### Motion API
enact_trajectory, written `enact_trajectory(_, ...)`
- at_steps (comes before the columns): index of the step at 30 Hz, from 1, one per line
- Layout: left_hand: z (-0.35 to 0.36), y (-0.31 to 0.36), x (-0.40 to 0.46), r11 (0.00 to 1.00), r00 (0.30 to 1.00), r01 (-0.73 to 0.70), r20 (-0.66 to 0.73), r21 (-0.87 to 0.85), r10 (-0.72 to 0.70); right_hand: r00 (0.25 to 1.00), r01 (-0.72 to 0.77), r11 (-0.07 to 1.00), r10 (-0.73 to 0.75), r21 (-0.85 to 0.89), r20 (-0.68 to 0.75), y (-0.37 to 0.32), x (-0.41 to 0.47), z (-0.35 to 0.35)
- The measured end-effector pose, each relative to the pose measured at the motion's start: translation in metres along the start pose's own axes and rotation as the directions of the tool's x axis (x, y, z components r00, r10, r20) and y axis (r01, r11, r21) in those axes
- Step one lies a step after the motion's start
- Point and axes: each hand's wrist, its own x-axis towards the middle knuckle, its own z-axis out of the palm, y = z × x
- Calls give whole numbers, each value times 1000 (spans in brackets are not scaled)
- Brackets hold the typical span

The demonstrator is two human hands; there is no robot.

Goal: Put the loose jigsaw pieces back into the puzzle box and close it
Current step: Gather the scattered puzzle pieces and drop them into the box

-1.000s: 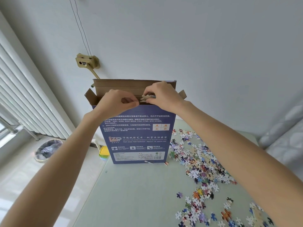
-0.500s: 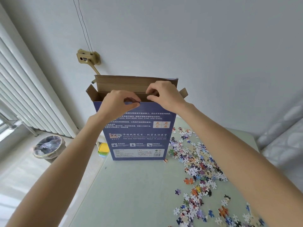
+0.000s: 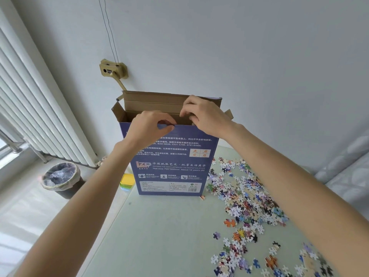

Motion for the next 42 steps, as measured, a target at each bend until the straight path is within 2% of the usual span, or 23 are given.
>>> enact_trajectory(3, -1, 0, -1, 1000, 1000, 12, -4, 1, -12, 998, 44, 999, -44, -3, 37, 3, 1, -7)
enact_trajectory(6, -1, 0, -4, 1000, 1000, -4, -22, 31, 4, 994, 38, 999, -36, 15, -102, 3, -16, -11)
enact_trajectory(9, 3, 2, -14, 978, 981, -82, -158, 192, 113, 958, 9, 999, 2, 38, -288, -4, -52, -8)
enact_trajectory(11, 12, 8, -27, 949, 937, -112, -287, 296, 200, 925, -19, 998, 42, 65, -377, -9, -85, 1)
enact_trajectory(14, 40, 24, -53, 943, 889, -205, -354, 262, 291, 915, -120, 985, 159, 126, -370, -6, -140, 32)
enact_trajectory(16, 69, 37, -71, 949, 899, -280, -308, 145, 312, 914, -234, 955, 279, 180, -294, 4, -180, 60)
enact_trajectory(18, 98, 49, -86, 959, 931, -282, -239, 11, 277, 902, -350, 919, 383, 181, -200, 15, -214, 84)
enact_trajectory(20, 133, 65, -99, 970, 974, -204, -127, -132, 187, 858, -492, 856, 508, 160, -79, 30, -248, 103)
enact_trajectory(22, 169, 79, -111, 972, 997, -48, 53, -230, 62, 794, -605, 782, 606, 148, 41, 45, -279, 119)
enact_trajectory(23, 191, 86, -117, 967, 984, 42, 176, -250, 2, 758, -652, 745, 645, 138, 99, 55, -294, 125)
enact_trajectory(25, 230, 90, -126, 963, 913, 180, 398, -200, -88, 700, -712, 694, 690, 107, 185, 68, -317, 134)
enact_trajectory(28, 279, 82, -126, 969, 794, 246, 581, -34, -181, 621, -780, 620, 752, 81, 220, 89, -347, 139)
enact_trajectory(33, 331, 71, -114, 978, 751, 119, 629, 170, -201, 479, -876, 476, 844, 74, 242, 130, -381, 148)
enact_trajectory(36, 352, 70, -111, 935, 709, 182, 618, 303, -338, 393, -918, 395, 901, 27, 183, 160, -394, 163)
enact_trajectory(40, 364, 75, -130, 896, 656, 262, 615, 358, -437, 202, -976, 215, 958, -41, 204, 187, -407, 183)
enact_trajectory(41, 365, 77, -138, 899, 653, 276, 621, 339, -434, 199, -975, 215, 956, -54, 216, 187, -410, 187)
enact_trajectory(42, 364, 80, -143, 908, 662, 280, 622, 313, -418, 233, -965, 253, 947, -65, 219, 185, -411, 190)
